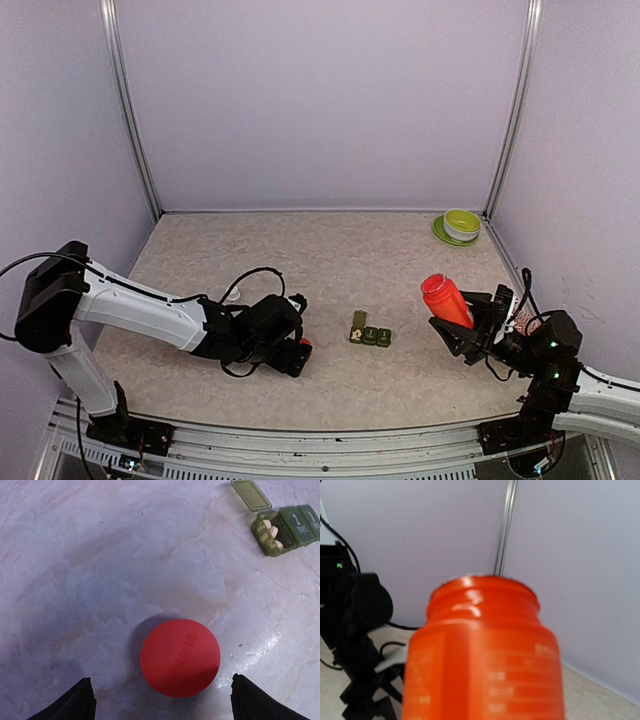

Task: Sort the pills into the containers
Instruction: Pick up the lid of the pill bottle from the center of the board.

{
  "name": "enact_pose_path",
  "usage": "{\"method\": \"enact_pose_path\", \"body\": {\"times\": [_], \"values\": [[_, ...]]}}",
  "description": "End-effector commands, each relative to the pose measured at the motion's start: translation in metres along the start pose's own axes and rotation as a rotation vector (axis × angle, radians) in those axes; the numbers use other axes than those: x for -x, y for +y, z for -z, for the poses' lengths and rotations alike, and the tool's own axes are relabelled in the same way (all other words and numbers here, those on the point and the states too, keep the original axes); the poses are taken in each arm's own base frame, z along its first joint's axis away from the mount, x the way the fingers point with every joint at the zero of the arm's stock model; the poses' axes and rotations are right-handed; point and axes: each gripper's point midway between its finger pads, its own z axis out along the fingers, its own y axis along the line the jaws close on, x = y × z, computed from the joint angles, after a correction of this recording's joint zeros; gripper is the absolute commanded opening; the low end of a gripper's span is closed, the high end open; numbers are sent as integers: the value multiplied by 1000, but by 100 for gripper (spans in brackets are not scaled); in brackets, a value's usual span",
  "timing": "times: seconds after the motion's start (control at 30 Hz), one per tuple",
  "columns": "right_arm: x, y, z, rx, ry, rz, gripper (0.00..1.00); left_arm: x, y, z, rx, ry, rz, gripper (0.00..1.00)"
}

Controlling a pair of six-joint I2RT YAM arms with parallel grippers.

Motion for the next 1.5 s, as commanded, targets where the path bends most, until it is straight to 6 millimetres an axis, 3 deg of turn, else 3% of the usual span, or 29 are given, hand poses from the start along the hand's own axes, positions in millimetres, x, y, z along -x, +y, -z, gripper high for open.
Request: {"method": "enact_pose_path", "body": {"times": [0.0,0.37,0.63,0.83,1.0,1.2,1.47], "values": [[23,-3,-2,-10,-57,2,21,-3,-7,-7,-7,25,-44,91],[12,-5,-1,-23,-28,5,21,12,-14,-27,-36,17,-63,83],[8,-4,-2,-18,-14,3,22,11,-19,-35,-60,29,-54,63],[6,-3,-3,-14,-6,1,22,9,-19,-35,-57,37,-53,57],[3,-1,-4,-2,1,-3,22,11,-19,-34,-57,26,-49,43],[1,6,-8,44,13,-9,21,29,-27,-20,-96,-21,-77,41],[-1,22,-18,152,43,-41,21,69,-51,29,-222,-130,-123,43]]}}
